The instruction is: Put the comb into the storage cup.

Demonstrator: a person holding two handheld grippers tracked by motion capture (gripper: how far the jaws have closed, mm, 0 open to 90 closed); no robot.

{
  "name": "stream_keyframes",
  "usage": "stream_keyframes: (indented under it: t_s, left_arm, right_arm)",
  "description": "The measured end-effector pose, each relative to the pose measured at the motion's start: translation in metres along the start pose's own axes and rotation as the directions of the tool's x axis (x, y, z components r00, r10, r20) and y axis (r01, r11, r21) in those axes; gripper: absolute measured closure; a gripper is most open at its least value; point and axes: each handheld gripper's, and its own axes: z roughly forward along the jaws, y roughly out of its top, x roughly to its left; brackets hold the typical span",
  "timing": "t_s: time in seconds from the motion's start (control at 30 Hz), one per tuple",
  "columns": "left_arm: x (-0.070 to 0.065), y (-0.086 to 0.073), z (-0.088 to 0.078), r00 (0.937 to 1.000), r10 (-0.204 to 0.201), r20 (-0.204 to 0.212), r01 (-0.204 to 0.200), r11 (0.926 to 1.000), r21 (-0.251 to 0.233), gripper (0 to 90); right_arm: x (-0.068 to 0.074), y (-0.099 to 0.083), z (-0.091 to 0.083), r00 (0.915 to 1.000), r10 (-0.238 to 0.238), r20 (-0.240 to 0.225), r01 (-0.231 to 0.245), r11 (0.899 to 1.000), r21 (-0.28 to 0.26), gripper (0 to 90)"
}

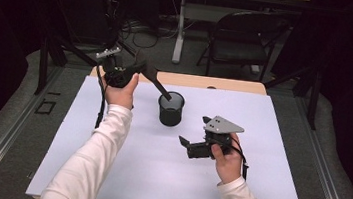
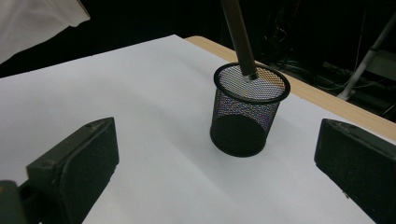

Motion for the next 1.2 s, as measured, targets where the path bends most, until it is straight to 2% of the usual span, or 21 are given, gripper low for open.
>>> stream_keyframes:
  t_s: [0.2,0.5,0.9,1.1,1.2]
  left_arm:
    - [0.003,-0.005,0.008,0.9995,-0.003,-0.033,0.004,0.9998,0.017,83.9]
    - [0.005,-0.017,0.024,0.9989,-0.019,-0.044,0.021,0.9988,0.043,83.9]
    - [0.006,-0.028,0.036,0.9981,-0.027,-0.055,0.031,0.9970,0.071,83.9]
    - [0.010,-0.034,0.040,0.9974,-0.043,-0.058,0.048,0.9954,0.083,83.9]
    - [0.012,-0.038,0.043,0.9964,-0.066,-0.054,0.071,0.9932,0.093,83.9]
  right_arm:
    - [0.001,0.001,-0.002,1.0000,-0.001,-0.001,0.001,1.000,-0.006,0.0]
    - [0.000,0.000,-0.001,1.0000,-0.002,0.004,0.002,1.000,-0.001,0.0]
    - [-0.001,0.000,-0.002,0.9999,-0.008,0.008,0.008,1.000,-0.003,0.0]
    - [0.000,0.000,-0.002,0.9999,-0.009,0.006,0.009,1.000,-0.002,0.0]
    - [0.000,0.000,-0.002,0.9999,-0.009,0.005,0.009,1.000,-0.002,0.0]
